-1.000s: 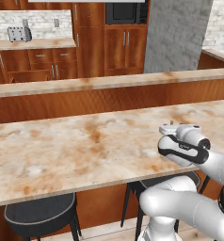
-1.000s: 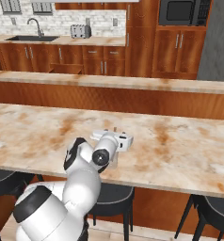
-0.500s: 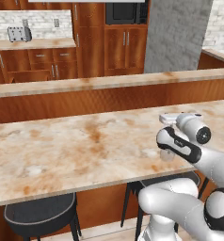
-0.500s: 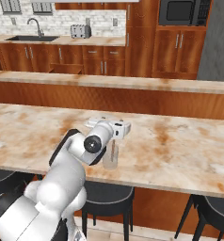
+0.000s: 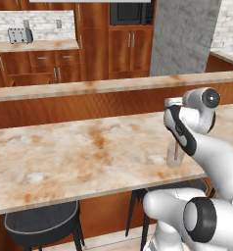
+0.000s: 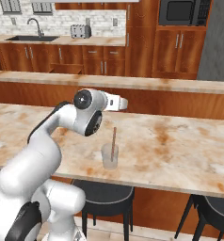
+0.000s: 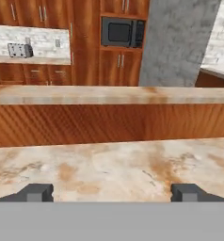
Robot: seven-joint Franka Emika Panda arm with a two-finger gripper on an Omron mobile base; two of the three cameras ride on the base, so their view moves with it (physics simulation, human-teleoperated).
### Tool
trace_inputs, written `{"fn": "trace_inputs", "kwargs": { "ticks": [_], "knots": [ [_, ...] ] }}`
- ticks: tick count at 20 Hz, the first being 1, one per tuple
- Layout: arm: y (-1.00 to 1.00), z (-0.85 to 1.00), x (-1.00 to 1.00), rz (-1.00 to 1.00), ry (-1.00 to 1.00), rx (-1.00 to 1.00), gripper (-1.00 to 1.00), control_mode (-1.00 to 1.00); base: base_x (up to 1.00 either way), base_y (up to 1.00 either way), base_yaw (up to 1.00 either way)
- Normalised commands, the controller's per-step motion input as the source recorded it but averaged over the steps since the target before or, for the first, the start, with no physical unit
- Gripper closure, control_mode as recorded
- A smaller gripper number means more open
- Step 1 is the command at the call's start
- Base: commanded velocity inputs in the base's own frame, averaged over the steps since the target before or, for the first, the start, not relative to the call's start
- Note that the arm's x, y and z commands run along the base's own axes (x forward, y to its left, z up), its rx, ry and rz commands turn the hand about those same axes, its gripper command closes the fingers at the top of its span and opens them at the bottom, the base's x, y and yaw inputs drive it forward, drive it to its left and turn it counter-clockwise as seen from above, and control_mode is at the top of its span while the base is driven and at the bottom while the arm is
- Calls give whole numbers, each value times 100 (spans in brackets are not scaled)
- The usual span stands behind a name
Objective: Take a straw from the drawer in front and place it inside the glass cup on the dining counter.
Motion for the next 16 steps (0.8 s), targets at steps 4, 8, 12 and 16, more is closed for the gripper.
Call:
{"fn": "trace_inputs", "kwargs": {
  "ticks": [4, 8, 12, 16],
  "knots": [
    [0, 86, -16, 0, 45, -11, -100, -100, 0, 0, 0],
    [0, 55, -28, 0, 42, -14, -100, -100, 0, 0, 0],
    [9, 10, -50, 0, 17, -14, -100, -100, 0, 0, 0],
    [14, -23, -86, 2, 0, -10, -100, -100, 0, 0, 0]
  ]
}}
